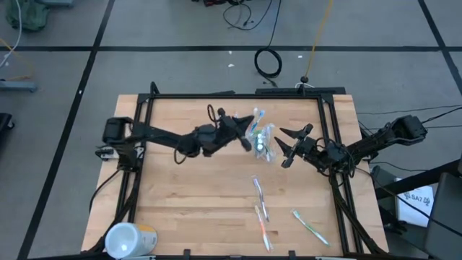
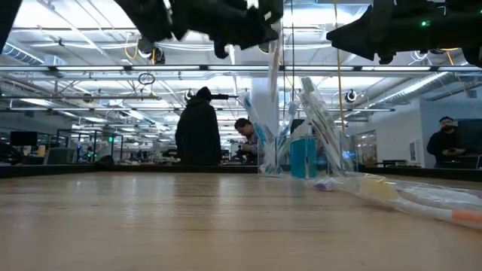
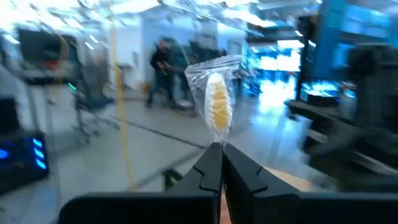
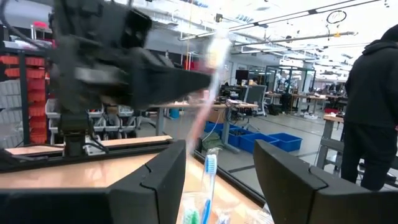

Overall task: Pick & Place toothbrushing station
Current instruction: Put the top orange toothbrush into the transparent organizer

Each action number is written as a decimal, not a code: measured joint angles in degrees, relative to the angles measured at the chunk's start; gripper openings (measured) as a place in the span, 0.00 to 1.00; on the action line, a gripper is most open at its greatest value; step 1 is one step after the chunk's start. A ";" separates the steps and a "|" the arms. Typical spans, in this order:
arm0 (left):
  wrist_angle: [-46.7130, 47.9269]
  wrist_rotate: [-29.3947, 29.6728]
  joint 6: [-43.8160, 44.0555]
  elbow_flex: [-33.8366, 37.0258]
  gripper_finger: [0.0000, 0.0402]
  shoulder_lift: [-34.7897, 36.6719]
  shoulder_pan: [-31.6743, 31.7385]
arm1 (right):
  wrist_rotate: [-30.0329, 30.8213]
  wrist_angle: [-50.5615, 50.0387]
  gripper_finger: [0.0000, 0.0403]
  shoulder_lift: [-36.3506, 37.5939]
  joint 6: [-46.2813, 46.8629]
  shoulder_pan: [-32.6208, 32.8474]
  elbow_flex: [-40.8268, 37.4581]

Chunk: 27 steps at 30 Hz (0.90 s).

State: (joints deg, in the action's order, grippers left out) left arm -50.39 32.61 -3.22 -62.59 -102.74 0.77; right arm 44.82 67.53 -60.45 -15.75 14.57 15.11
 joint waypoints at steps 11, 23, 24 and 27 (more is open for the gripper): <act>-15.78 3.94 1.56 0.00 0.01 -15.39 4.15 | 0.04 0.00 0.45 0.00 -3.13 0.00 0.00; -5.81 6.24 -0.56 0.00 0.05 -18.17 1.84 | 0.04 -0.02 0.45 0.00 -4.61 0.00 0.00; -5.22 6.35 -1.89 0.00 0.05 -18.14 1.84 | 0.04 -0.02 0.45 0.00 -4.61 0.00 0.00; -4.14 6.43 -4.53 -0.07 0.04 -18.12 1.82 | 0.04 -0.02 0.45 0.00 -4.57 0.00 0.00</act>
State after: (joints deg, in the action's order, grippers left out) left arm -54.54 39.05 -7.75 -62.65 -120.86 2.59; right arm 44.86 67.51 -60.45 -20.32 14.57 15.11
